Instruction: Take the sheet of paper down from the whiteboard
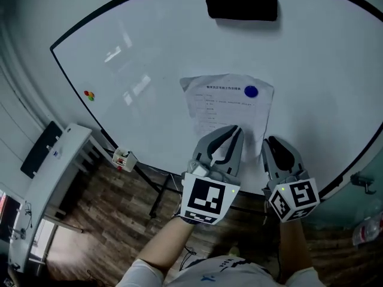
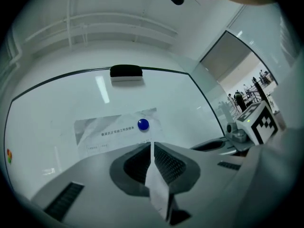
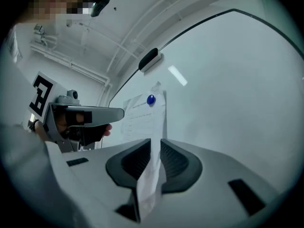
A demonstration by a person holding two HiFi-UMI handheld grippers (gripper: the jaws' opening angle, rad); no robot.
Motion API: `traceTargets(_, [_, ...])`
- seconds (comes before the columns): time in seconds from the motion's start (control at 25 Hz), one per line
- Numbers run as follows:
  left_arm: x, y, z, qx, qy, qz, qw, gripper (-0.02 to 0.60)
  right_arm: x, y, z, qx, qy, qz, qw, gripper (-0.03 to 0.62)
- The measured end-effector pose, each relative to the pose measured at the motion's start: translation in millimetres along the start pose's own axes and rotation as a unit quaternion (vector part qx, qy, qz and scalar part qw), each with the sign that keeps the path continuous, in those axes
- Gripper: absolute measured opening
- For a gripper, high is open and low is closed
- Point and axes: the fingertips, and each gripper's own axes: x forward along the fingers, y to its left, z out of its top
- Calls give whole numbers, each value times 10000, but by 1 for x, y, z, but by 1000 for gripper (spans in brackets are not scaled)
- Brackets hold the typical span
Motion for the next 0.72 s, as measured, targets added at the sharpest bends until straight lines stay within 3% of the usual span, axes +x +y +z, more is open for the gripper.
traceTargets(0.24, [27, 12, 31, 920, -34, 370, 9951, 29, 12, -4, 2, -187, -87, 19, 9998, 71])
traceTargets(0.4, [43, 15, 39, 1228, 2, 471, 9913, 107, 15, -7, -2, -212, -61, 42, 9997, 71])
traceTargets(0.72, [65, 17, 42, 1601, 144, 740, 9842, 123, 21, -10, -1, -424, -142, -105, 9989, 77])
